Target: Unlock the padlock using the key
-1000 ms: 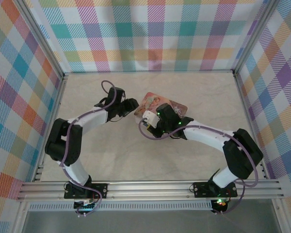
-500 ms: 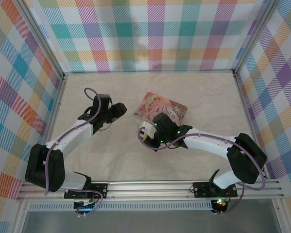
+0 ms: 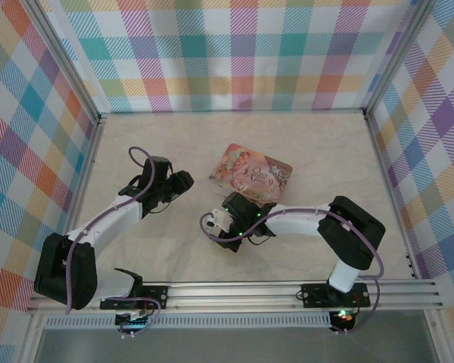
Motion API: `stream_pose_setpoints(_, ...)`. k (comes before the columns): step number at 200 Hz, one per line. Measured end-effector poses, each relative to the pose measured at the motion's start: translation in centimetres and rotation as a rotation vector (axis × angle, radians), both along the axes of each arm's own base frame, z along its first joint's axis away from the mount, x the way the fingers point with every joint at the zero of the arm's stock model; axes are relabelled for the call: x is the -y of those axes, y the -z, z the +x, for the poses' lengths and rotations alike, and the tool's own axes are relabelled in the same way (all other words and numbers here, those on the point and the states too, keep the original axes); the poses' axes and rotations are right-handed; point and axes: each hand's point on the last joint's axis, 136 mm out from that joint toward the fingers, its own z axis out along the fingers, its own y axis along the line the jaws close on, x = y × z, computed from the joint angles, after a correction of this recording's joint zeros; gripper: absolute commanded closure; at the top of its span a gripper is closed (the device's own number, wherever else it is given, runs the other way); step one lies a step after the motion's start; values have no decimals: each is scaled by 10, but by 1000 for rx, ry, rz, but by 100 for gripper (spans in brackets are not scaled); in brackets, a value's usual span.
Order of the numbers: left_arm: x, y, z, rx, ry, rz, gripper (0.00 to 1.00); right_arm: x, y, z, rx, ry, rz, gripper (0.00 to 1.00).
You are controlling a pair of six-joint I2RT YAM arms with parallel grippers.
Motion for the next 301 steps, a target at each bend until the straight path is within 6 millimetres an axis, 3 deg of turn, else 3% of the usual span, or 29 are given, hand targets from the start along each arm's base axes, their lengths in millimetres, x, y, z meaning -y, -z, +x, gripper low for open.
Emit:
stream_pose_setpoints(15, 0, 1, -1, -3, 0, 1, 45, -3, 6, 2, -12, 4, -12, 97)
stream_pose_setpoints(52, -2, 9, -5, -20, -2, 5, 44, -6, 8, 6, -24, 34, -19, 59)
stream_pose_setpoints(69, -2, 8, -6, -19, -3, 5, 42, -8, 6, 11, -12, 59, -19, 50)
stream_pose_setpoints(72, -2, 8, -6, -18, -3, 5, 33, -8, 5, 12, -10, 62, -19, 49)
stream_pose_setpoints(74, -2, 8, -6, -18, -2, 5, 12, -8, 5, 12, -9, 68, -19, 48)
stream_pose_setpoints(76, -2, 8, -6, -18, -3, 5, 3, -7, 4, 13, -4, 68, -20, 47)
stream_pose_setpoints(92, -3, 7, -5, -13, -5, 8, 0, -4, -4, 20, 11, 98, -16, 40)
stream_pose_setpoints(94, -3, 7, -5, -13, -5, 9, 0, -4, -5, 20, 11, 102, -15, 30)
stream_pose_setpoints(96, -3, 7, -5, -12, -6, 11, 0, -3, -8, 21, 12, 111, -12, 10)
stream_pose_setpoints(99, -3, 7, -5, -12, -7, 10, 0, -3, -11, 22, 15, 112, -7, 1)
stream_pose_setpoints(112, -6, 7, -5, -11, -12, 25, 0, 2, -29, 32, 35, 154, 23, 0)
stream_pose_setpoints(140, -12, 0, -2, 2, -10, 81, 0, 26, -84, 75, 125, 305, 112, 0)
stream_pose_setpoints(161, -19, -19, 6, 50, -17, 140, 0, 59, -123, 118, 195, 479, 171, 0)
stream_pose_setpoints(177, -25, -35, 13, 100, -26, 188, 0, 89, -139, 147, 237, 624, 179, 0)
stream_pose_setpoints(197, -34, -50, 19, 166, -22, 265, 0, 136, -149, 181, 300, 841, 156, 0)
stream_pose_setpoints(220, -50, -59, 25, 230, -19, 405, 0, 199, -153, 199, 404, 1074, 146, 0)
stream_pose_setpoints(249, -80, -52, 27, 271, -48, 608, 0, 287, -139, 202, 517, 1356, 70, 0)
stream_pose_setpoints(268, -97, -39, 28, 275, -70, 670, 0, 323, -126, 202, 564, 1461, 12, 0)
stream_pose_setpoints(283, -127, -14, 30, 235, -119, 727, 0, 352, -106, 195, 582, 1538, -40, 0)
stream_pose_setpoints(301, -148, 23, 32, 167, -134, 794, 0, 376, -71, 188, 579, 1589, -112, 0)
